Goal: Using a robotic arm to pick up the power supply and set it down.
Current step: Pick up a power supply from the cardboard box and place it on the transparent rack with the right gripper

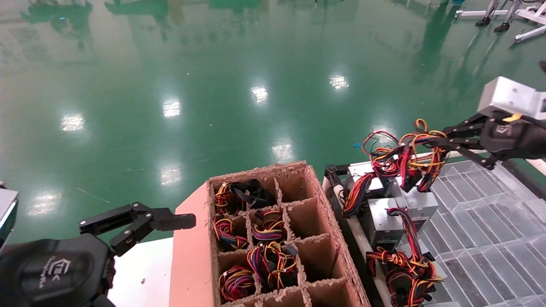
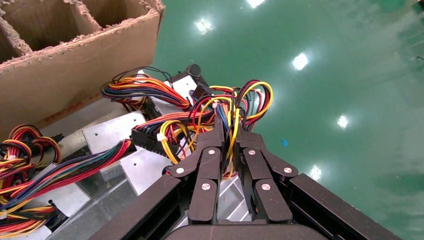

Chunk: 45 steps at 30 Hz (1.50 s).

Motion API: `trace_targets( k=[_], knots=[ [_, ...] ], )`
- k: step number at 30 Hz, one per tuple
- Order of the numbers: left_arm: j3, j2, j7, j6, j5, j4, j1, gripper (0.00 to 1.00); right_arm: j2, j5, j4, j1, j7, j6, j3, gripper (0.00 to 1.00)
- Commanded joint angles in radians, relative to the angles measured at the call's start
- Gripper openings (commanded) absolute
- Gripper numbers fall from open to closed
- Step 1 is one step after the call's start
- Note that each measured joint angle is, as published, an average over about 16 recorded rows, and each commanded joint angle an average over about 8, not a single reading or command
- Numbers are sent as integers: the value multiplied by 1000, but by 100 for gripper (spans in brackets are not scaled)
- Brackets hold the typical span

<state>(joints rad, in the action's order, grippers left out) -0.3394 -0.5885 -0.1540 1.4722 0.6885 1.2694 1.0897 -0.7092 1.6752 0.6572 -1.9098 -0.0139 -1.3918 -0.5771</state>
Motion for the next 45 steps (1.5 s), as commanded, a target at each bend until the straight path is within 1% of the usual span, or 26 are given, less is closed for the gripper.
trace_targets(
  k=[1,8,15,25,29,35,45],
  knots=[
    [0,0,0,0,0,0,0,100,-14,9,-19,-6,-10,-4,-8,0],
    [0,0,0,0,0,0,0,100,-37,26,-94,-14,-52,17,-17,0],
    [0,0,0,0,0,0,0,100,-52,53,-176,-24,-100,59,-27,0],
    [0,0,0,0,0,0,0,100,-79,68,-295,-60,-174,92,-31,0],
    [-1,0,0,0,0,0,0,100,-101,75,-338,-69,-199,83,-39,0],
    [-1,0,0,0,0,0,0,100,-131,109,-396,-93,-218,42,-66,0],
    [-1,0,0,0,-1,0,0,100,-154,144,-468,-150,-238,11,-89,0]
  ],
)
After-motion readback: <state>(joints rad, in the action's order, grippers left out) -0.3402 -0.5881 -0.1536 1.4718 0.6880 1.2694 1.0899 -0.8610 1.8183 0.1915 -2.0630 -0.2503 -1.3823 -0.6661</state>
